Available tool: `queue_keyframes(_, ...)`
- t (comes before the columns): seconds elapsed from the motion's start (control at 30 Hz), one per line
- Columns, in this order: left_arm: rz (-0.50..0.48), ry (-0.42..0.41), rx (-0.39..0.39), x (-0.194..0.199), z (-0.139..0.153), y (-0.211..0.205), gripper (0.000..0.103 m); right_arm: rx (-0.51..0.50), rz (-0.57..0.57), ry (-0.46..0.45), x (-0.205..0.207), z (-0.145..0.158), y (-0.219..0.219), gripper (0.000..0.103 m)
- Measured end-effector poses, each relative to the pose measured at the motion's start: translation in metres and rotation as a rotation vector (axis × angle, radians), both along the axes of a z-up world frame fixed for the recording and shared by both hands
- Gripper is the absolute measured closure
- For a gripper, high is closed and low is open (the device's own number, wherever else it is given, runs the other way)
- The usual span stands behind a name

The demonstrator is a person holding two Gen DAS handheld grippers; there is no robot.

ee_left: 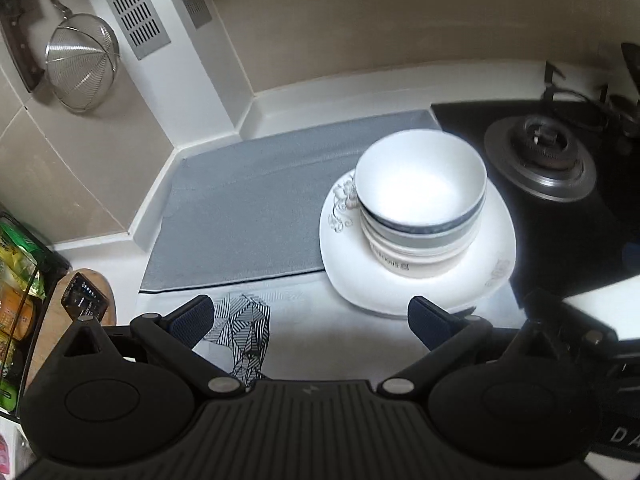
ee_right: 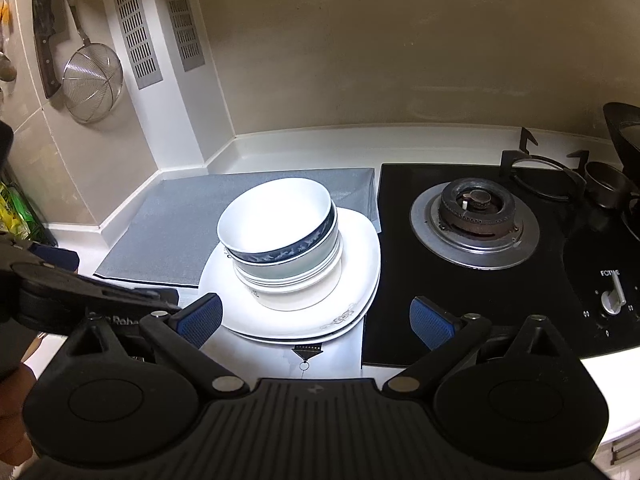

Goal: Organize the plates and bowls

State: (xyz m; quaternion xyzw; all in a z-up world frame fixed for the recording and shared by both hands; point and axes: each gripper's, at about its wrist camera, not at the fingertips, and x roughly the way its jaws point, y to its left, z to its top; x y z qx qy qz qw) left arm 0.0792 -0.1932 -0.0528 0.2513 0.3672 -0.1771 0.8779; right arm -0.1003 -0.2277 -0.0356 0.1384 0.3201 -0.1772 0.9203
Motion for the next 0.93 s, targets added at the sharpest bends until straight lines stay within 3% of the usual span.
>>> queue_keyframes(0.3, 0.009, 0.087, -0.106, 0.0076, 0.0073, 0.0077, 0.0, -0.002, -0.003, 0.004, -0.0016, 0.0007, -0.0027, 0.003)
queue_keyframes(0.93, -0.006, 0.085, -0.124, 0.009, 0.0075, -0.0008, 0.0, 0.003, -0.004, 0.013, 0.0012, -0.0014, -0.0073, 0.003)
